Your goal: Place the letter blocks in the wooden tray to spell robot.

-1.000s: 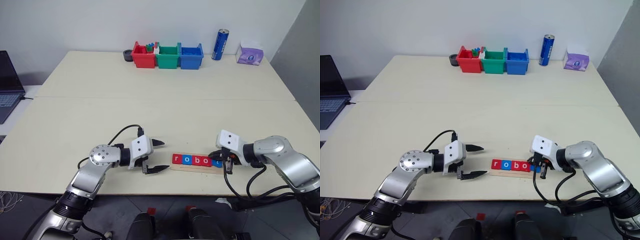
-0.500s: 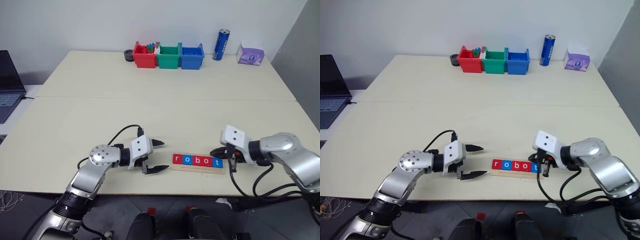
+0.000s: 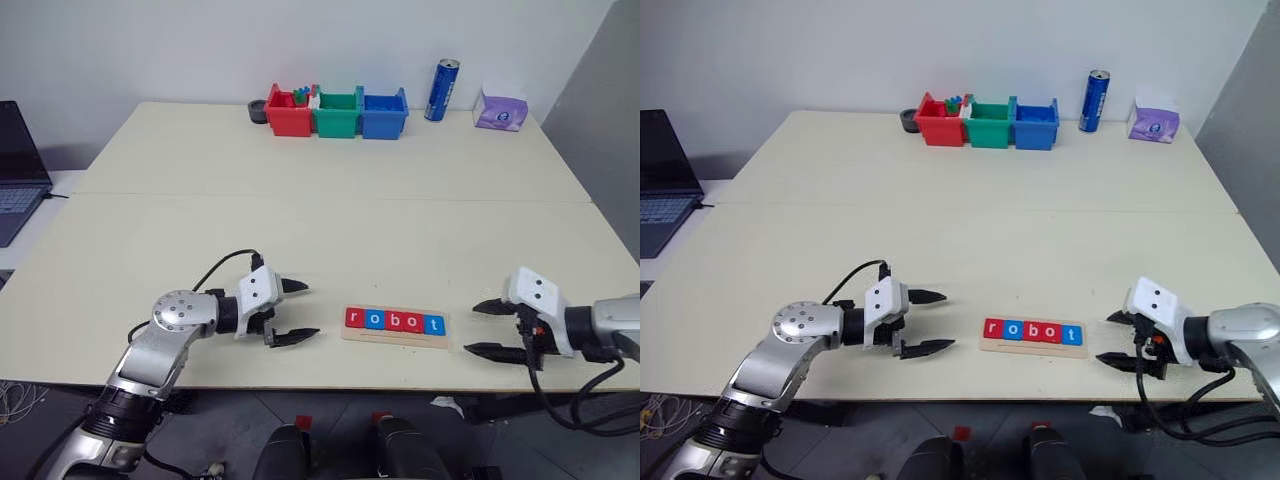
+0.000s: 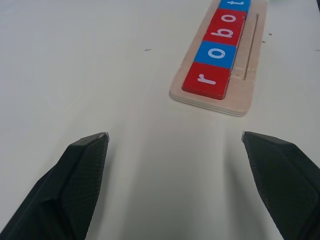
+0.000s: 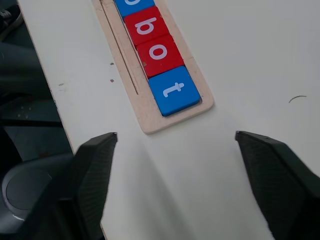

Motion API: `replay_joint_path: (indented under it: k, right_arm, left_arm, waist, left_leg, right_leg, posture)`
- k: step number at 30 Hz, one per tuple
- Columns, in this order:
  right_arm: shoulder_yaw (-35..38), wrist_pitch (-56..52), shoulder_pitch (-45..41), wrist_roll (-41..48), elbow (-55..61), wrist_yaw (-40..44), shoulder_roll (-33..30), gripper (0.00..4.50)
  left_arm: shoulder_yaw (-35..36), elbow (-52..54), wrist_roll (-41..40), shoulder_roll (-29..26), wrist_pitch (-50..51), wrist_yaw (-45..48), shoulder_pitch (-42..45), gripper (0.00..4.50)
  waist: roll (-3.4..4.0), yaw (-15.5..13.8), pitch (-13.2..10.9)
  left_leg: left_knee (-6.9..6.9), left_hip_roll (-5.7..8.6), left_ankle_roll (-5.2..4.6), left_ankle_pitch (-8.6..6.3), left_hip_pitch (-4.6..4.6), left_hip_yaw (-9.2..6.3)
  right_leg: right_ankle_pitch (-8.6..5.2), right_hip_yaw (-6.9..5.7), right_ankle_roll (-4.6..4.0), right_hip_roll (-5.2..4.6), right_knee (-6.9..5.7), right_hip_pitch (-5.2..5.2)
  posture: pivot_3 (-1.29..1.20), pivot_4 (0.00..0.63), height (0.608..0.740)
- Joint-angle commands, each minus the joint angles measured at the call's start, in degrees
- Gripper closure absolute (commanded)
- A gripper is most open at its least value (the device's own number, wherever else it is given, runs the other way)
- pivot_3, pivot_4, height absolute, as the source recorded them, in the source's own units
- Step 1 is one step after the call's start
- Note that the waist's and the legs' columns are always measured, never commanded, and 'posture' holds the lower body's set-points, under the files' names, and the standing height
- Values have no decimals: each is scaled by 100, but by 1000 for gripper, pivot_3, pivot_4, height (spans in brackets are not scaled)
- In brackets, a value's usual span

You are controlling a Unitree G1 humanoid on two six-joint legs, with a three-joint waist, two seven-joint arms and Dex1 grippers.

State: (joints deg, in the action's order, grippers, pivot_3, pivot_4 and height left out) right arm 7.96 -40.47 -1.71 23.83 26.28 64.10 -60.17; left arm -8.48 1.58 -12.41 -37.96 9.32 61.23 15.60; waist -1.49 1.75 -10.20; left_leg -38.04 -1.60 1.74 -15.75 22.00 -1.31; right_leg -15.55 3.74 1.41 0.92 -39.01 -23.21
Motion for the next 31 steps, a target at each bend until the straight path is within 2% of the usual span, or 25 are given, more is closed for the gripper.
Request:
replay_joint_path:
  k: [1,12,31]
  right_arm:
    - [278,204,-200,172,-114,56,-1,22]
    - [399,488,-161,649,-169,623,-91,22]
    - [282,612,-569,719,-364,577,-82,22]
  left_arm:
    - [64,-49,140,-53,-278,-24,112,0]
    - [116,150,-581,-82,42,871,480,0]
    - [73,29,-642,4,-54,1149,771,0]
  waist:
    - [0,6,0]
    - [-1,-7,-1]
    - [-1,-8,-1]
  left_leg:
    - [0,0,0,0,-1,0]
    - [0,-1,0,0,4,1]
    - [0,0,0,0,4,0]
  right_leg:
    - [0,1,0,1,0,1]
    - [0,-2,0,-1,2,0]
    - [0,-1,0,0,2,0]
  posture:
    - [0,150,740]
    - [0,150,740]
    - [0,150,740]
